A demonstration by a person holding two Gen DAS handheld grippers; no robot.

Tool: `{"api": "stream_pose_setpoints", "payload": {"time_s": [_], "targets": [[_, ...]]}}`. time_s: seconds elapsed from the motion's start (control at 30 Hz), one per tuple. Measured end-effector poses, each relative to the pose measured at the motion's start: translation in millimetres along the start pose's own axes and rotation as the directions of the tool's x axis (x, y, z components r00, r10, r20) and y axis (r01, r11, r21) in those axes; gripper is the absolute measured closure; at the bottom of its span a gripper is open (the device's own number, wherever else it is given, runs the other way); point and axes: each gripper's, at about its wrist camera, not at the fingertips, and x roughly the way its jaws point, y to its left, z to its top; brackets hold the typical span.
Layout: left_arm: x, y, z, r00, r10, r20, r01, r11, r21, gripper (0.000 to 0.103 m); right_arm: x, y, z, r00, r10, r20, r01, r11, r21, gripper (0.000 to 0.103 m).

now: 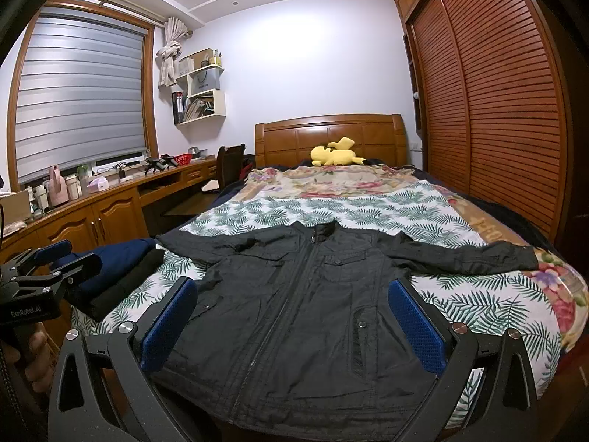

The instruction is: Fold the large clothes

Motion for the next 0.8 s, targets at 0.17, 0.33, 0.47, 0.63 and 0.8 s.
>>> {"api": "stream_pose_setpoints", "payload": {"time_s": [0.17,0.33,0.47,0.63,0.8], "targets": [[-0.1,0.1,0.7,1.0,-0.001,0.0,0.001,1.0,0.001,0.0,-0.1,-0.5,0.0,1.0,0.001,-0.002,-0.001,1.0,0.001,0.0],[0.1,-0.1,1.0,1.0,0.001,0.0,-0.001,1.0,0.001,0.0,-0.2,-1.0,0.4,1.0,0.002,0.0,-0.002,1.0,0.002,0.0],[0.3,1.2,1.5,1.0,0.0,0.002,0.0,1.0,0.001,0.0,-0.1,-1.9,0.6,1.0,0.004,0.0,-0.004,1.0,0.001,0.0],[0.2,-0.5,1.3,1.0,0.002,0.002,-0.002,1.0,0.002,0.0,0.0,-1.7,0.4,1.0,0.002,0.001,-0.002,1.0,-0.001,0.0],[0.6,-0.3,1.8,1.0,0.004,0.002,-0.004,1.0,0.004,0.0,0.1,-0.7,-0.2,1.0,0.003,0.002,-0.003,1.0,-0.002,0.0]]}}
